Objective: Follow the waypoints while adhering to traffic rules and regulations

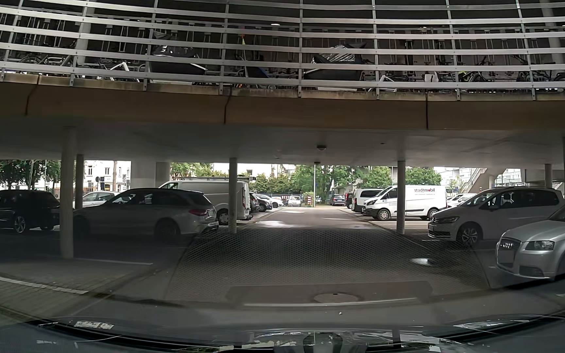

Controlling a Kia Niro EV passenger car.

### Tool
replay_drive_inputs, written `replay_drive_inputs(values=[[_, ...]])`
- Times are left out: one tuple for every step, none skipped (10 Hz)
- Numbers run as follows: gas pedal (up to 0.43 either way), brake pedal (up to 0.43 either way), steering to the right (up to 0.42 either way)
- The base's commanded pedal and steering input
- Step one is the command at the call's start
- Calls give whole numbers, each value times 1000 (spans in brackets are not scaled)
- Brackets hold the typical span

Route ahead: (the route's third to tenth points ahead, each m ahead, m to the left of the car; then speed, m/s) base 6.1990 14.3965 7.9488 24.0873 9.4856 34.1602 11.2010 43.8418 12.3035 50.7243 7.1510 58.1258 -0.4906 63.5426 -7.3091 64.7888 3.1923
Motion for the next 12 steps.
replay_drive_inputs(values=[[28,0,38],[28,0,36],[28,0,35],[28,0,35],[28,0,34],[28,0,35],[28,0,35],[28,0,34],[28,0,34],[28,0,34],[28,0,34],[28,0,34]])
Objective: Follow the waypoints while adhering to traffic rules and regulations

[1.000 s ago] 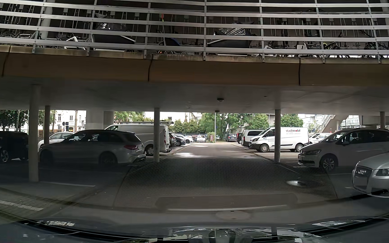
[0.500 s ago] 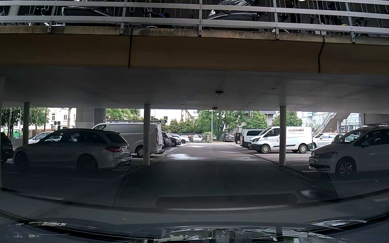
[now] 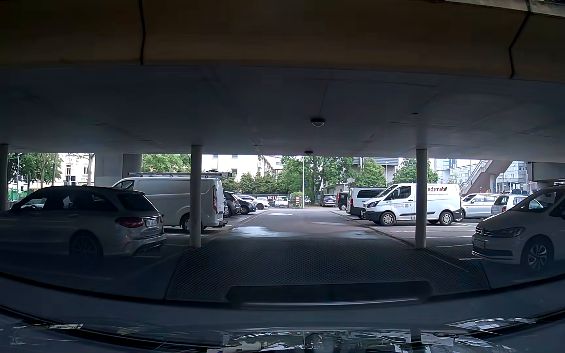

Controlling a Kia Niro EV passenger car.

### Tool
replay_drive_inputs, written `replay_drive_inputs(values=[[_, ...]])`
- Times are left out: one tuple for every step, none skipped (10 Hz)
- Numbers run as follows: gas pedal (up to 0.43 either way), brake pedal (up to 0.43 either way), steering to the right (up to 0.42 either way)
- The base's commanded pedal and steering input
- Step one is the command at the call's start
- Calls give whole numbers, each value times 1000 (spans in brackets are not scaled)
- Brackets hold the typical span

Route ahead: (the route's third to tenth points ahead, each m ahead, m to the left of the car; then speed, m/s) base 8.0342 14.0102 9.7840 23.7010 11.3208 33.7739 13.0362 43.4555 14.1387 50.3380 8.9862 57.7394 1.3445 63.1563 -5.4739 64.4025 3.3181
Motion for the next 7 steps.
replay_drive_inputs(values=[[20,0,34],[8,0,34],[8,0,35],[8,0,36],[8,0,39],[8,0,40],[8,0,41]])
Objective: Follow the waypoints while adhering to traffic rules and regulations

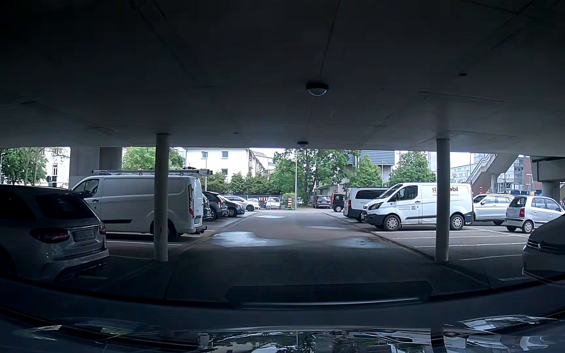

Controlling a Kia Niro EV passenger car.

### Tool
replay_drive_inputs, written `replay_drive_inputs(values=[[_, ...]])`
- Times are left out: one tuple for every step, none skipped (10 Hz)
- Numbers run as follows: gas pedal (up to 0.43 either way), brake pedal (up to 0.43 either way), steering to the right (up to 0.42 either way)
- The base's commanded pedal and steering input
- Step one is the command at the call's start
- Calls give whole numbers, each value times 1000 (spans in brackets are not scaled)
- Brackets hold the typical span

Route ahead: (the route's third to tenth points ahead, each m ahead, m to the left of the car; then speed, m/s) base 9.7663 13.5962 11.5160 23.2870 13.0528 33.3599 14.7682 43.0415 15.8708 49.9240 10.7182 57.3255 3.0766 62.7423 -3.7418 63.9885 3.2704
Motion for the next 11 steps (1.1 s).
replay_drive_inputs(values=[[8,0,41],[8,0,42],[8,0,42],[8,0,42],[8,0,42],[8,0,42],[8,0,42],[8,0,42],[8,0,42],[8,0,42],[8,0,42]])
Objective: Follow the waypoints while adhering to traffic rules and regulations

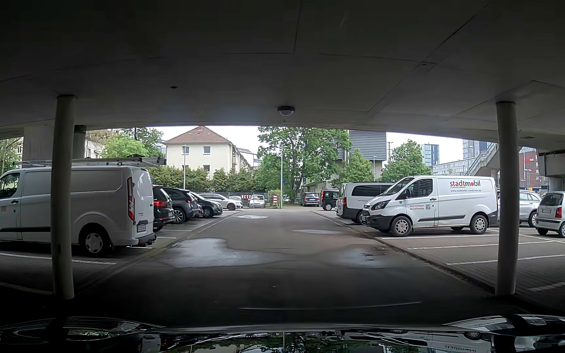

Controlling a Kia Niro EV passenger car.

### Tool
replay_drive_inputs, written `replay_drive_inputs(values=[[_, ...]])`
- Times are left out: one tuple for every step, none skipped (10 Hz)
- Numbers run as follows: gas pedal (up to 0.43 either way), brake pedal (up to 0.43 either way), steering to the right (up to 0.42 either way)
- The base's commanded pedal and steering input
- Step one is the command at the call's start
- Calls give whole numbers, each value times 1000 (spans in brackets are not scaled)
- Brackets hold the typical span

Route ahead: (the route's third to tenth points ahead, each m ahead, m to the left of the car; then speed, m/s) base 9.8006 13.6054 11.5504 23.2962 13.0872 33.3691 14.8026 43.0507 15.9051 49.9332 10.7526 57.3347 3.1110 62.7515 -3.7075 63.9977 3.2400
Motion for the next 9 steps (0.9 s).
replay_drive_inputs(values=[[8,0,42],[8,0,42],[8,0,42],[8,0,41],[8,0,41],[8,0,41],[8,0,40],[8,0,38],[8,0,35]])
